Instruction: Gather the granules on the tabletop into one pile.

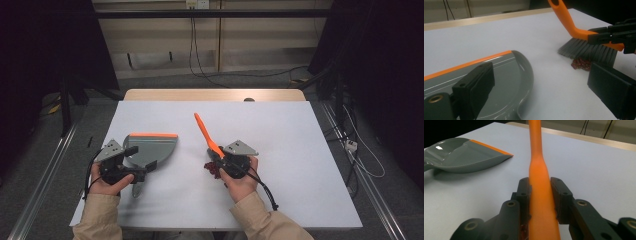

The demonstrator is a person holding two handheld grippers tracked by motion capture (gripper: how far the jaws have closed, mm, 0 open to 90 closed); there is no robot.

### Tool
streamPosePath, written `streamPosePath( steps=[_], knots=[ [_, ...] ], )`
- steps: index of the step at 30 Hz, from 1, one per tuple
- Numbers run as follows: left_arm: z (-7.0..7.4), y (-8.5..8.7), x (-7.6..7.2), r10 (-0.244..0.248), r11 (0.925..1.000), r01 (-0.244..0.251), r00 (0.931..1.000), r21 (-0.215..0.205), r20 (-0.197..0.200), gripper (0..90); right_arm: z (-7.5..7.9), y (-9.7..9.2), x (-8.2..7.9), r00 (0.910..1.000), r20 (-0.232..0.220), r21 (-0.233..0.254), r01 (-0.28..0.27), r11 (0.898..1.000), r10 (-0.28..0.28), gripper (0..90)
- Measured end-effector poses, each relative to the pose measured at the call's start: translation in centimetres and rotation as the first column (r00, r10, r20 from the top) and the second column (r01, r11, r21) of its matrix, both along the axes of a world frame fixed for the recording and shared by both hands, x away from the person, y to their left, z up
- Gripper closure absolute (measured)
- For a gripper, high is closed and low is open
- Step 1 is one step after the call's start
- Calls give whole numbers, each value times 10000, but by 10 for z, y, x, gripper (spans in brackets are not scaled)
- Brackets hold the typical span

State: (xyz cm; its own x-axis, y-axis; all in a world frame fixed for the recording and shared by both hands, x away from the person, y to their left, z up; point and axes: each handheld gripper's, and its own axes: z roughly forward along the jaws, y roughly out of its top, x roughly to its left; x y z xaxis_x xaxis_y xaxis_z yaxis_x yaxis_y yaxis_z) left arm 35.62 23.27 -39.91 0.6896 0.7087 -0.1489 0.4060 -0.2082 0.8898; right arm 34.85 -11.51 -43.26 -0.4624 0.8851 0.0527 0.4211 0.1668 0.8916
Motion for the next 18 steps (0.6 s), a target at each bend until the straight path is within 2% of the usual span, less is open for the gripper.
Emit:
streamPosePath(
  steps=[6,7,12,14,16,18],
  knots=[
    [-2,0,1,19,10000,-19,10000,77,-5,73,5,-13,2,10000,34,176,-15,9998,15,706],
    [-2,0,1,17,10000,-17,10000,93,-2,73,7,-16,3,9997,163,206,-187,9996,184,706],
    [-2,-1,1,-17,9999,17,10000,99,-18,73,17,-34,7,9953,162,587,-958,9937,950,706],
    [-2,0,1,0,10000,0,10000,86,-44,73,21,-39,8,9865,335,765,-1625,9837,1603,706],
    [-3,0,1,25,10000,-24,10000,79,-68,73,25,-43,7,9780,363,597,-2075,9764,2056,705],
    [-3,0,1,18,10000,-17,10000,89,-66,73,25,-47,6,9689,330,741,-2471,9662,2452,705]
  ],
)
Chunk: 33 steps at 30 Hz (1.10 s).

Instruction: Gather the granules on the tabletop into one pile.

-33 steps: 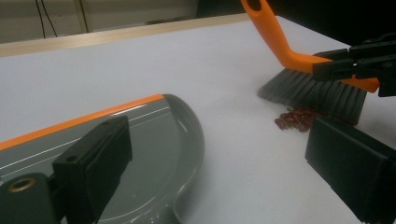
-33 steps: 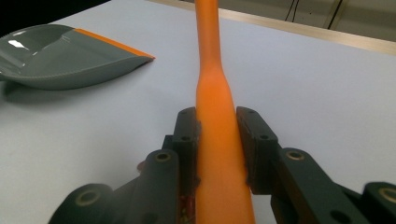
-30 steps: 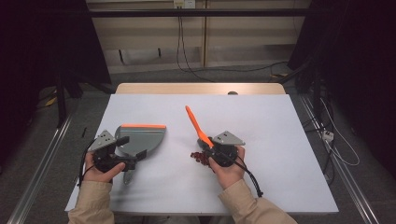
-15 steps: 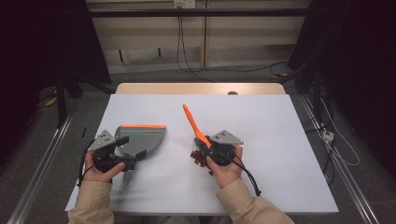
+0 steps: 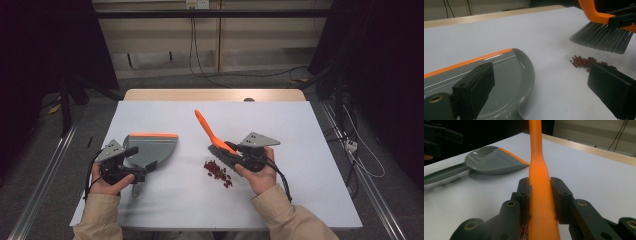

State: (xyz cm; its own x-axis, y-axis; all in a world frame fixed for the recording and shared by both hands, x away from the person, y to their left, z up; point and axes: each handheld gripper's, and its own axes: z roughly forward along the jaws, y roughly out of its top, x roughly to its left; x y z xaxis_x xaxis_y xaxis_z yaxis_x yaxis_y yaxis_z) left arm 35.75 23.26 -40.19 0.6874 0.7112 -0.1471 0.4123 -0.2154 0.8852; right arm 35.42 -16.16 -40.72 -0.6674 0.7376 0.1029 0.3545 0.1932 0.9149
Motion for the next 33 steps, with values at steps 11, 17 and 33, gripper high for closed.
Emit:
streamPosePath(
  steps=[11,17,33],
  knots=[
    [-2,-2,0,-12,10000,13,10000,77,-43,73,-3,-15,7,9938,-409,375,-1022,9941,1037,705],
    [-2,-1,1,-13,10000,13,10000,68,-53,72,-5,-16,11,9878,-403,675,-1472,9868,1501,705],
    [-1,0,0,13,10000,-13,10000,31,-39,73,-11,-10,32,9800,-190,431,-1971,9794,1981,706]
  ],
)
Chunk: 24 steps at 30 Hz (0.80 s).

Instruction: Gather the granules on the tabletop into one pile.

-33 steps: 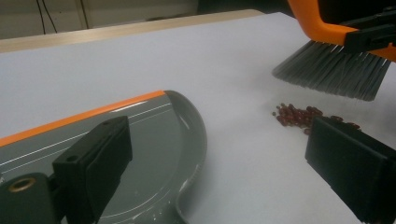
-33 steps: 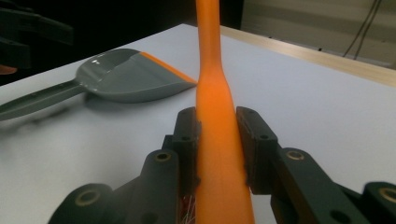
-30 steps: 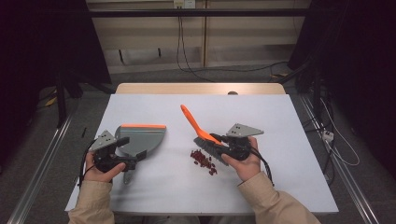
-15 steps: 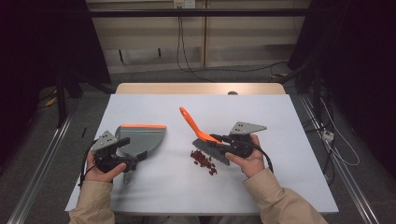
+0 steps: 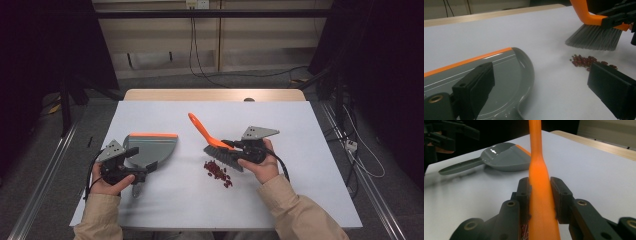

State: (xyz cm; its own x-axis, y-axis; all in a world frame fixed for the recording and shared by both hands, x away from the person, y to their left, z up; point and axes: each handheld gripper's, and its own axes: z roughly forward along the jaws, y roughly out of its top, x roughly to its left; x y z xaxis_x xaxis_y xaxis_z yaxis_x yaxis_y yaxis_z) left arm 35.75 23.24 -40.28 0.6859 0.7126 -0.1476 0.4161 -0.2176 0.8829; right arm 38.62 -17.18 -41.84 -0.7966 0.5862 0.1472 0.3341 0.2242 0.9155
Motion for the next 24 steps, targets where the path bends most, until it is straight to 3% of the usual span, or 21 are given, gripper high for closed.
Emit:
streamPosePath(
  steps=[3,8,12,14,19,24],
  knots=[
    [-1,2,1,47,10000,-47,10000,15,-36,73,0,4,-5,9991,6,-200,-413,9989,414,705],
    [0,2,1,57,10000,-57,10000,22,20,73,3,13,-23,9944,-14,-55,-1058,9944,1058,706],
    [0,2,0,67,10000,-67,10000,45,16,73,-2,18,-34,9907,-328,701,-1294,9891,1319,706],
    [0,2,0,73,10000,-73,10000,35,14,73,-6,21,-37,9890,-374,643,-1406,9880,1432,706],
    [0,3,1,123,9999,-123,9999,32,-3,73,-18,28,-38,9821,-612,576,-1744,9830,1779,706],
    [0,4,1,143,9999,-143,9999,15,-13,73,-23,28,-27,9803,-326,429,-1935,9802,1950,707]
  ],
)
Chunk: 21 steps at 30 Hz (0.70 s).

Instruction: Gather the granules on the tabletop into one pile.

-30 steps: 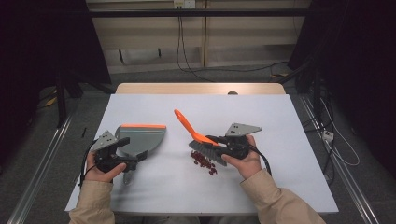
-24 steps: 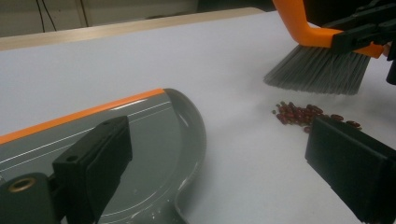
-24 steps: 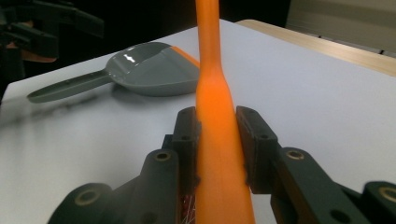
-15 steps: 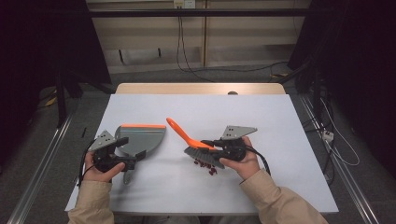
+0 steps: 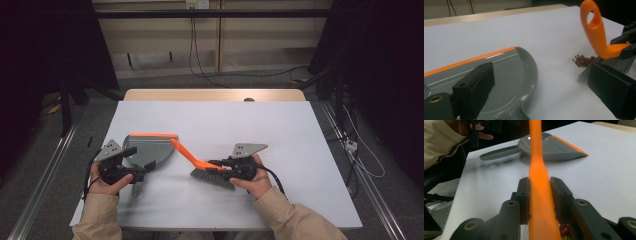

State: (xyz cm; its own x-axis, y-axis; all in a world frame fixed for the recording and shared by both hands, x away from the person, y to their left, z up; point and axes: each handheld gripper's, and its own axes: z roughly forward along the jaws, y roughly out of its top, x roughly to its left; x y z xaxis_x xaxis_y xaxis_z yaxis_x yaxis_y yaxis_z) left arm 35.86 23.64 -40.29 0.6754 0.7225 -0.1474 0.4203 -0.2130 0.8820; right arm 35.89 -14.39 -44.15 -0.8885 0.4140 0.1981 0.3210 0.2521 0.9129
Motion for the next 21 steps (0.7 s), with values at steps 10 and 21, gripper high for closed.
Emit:
streamPosePath(
  steps=[10,21],
  knots=[
    [-1,1,1,58,10000,-58,10000,56,-32,74,2,8,29,9996,271,-11,-123,9999,123,707],
    [-1,-1,0,26,10000,-26,10000,71,-56,74,20,0,17,9989,336,285,-346,9990,337,707]
  ],
)
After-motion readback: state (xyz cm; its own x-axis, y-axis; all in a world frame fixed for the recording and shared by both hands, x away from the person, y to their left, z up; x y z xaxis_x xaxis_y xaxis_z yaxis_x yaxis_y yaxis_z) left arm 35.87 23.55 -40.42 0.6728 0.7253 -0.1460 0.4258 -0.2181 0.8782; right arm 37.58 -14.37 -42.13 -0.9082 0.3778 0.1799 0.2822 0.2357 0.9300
